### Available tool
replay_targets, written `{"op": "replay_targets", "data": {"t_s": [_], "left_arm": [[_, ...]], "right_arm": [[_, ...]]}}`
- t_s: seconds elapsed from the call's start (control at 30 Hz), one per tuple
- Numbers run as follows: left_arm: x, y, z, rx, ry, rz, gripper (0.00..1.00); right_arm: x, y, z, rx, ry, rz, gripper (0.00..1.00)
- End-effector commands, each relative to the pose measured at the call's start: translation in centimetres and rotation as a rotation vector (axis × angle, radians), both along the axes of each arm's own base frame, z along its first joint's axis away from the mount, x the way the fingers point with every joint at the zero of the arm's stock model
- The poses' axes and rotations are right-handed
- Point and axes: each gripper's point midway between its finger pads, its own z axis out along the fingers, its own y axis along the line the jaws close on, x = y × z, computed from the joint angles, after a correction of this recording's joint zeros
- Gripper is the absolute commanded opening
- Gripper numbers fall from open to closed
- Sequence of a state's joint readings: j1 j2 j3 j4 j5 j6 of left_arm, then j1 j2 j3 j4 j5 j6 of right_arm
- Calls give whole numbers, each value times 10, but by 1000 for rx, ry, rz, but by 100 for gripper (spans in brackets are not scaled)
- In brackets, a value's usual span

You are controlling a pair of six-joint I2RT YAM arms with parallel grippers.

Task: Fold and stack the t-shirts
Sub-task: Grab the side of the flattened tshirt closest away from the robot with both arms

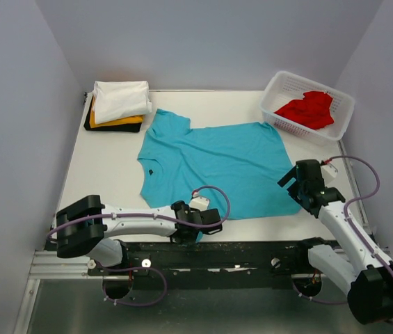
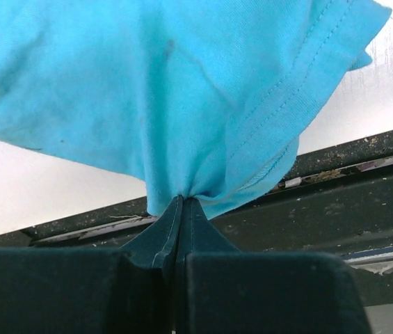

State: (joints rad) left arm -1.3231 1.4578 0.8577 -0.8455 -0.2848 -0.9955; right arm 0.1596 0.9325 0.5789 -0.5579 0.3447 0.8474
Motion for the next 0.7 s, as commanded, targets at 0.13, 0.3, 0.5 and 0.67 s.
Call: {"op": "replay_targets", "data": {"t_s": [0.13, 0.3, 0.5, 0.67], "left_arm": [[-7, -12, 6, -101, 35, -58, 0], [-9, -16, 13, -135, 39, -62, 0], [-12, -13, 14, -133, 54, -54, 0], [-12, -13, 16, -133, 62, -46, 0]], "right_arm": [[-44, -15, -39, 57, 76, -233, 95], [-42, -17, -55, 80, 22, -281, 80], [-37, -13, -63, 98, 19, -281, 67], [-39, -7, -70, 128, 44, -268, 53]]}}
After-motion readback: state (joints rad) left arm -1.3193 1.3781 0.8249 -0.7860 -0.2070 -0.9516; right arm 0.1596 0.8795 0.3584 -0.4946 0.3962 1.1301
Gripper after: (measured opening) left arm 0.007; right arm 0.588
